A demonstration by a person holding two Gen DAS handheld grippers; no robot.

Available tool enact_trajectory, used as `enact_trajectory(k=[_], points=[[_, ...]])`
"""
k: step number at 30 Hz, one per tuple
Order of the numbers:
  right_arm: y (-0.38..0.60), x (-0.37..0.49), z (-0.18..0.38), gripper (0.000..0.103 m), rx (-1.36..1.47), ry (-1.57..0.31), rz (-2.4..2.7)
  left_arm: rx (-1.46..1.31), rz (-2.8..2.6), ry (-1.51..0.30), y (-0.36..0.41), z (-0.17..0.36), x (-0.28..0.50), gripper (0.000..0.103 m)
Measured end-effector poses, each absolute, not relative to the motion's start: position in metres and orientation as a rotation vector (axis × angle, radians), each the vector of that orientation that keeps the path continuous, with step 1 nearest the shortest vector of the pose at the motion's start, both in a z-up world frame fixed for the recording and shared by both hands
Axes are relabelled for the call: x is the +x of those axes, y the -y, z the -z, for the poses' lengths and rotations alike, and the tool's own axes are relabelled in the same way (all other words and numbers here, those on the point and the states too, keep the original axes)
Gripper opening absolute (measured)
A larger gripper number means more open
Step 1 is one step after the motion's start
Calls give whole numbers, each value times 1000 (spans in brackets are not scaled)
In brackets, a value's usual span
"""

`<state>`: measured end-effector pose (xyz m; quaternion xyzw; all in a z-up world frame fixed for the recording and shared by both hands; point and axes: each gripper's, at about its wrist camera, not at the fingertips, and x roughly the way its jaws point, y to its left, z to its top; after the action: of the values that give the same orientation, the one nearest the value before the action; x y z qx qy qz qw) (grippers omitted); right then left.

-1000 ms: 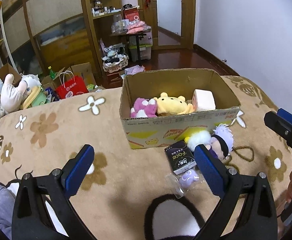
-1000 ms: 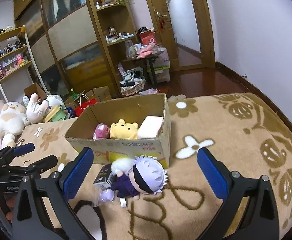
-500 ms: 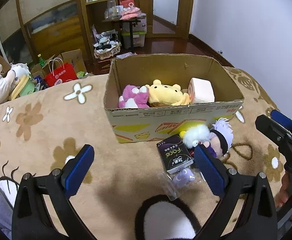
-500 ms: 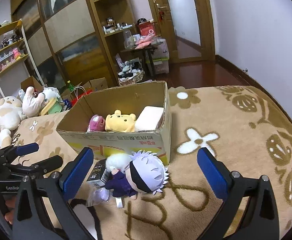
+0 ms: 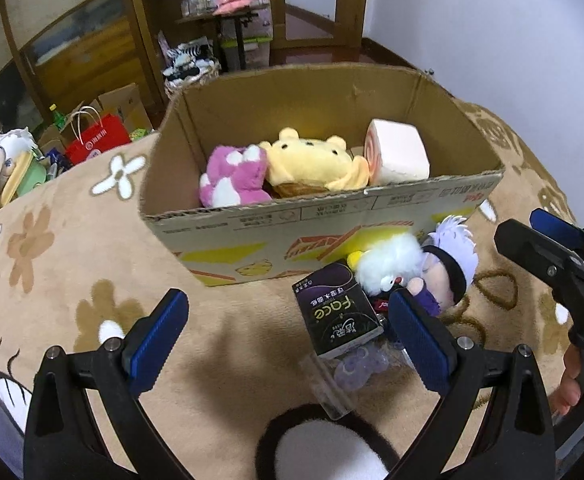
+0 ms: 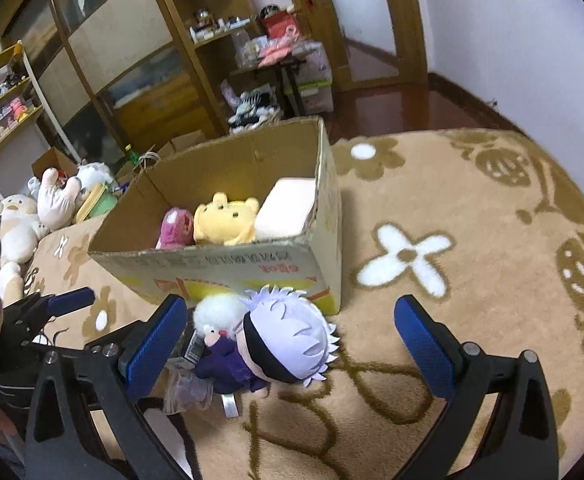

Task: Organize soft objects
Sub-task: 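Withdraw both tools from the box toward the remaining anime plush, then close left tool on black tissue pack while right tool grasps white-haired anime plush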

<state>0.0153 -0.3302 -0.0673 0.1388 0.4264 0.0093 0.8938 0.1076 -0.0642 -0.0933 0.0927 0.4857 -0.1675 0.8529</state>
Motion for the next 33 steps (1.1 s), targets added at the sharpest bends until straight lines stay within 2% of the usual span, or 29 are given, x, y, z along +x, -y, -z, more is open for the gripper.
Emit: enact_trajectory(k=[21, 23, 25, 27, 29, 33], points=[[334, 40, 123, 103, 346, -1057, 2, 218, 376, -1169, 83, 146, 132, 99], [334, 42, 128, 98, 347, -1072, -4, 206, 377, -1179, 81, 149, 134, 99], [333, 44, 132, 97, 356, -1085, -16, 191, 383, -1188, 80, 150, 134, 96], [332, 47, 134, 94, 365, -1086, -27, 179, 400, -1197, 79, 152, 135, 86], [331, 49, 134, 88, 368, -1088, -47, 171, 409, -1204, 79, 153, 135, 82], [324, 51, 138, 79, 371, -1100, -76, 158, 424, -1209, 78, 155, 132, 67]])
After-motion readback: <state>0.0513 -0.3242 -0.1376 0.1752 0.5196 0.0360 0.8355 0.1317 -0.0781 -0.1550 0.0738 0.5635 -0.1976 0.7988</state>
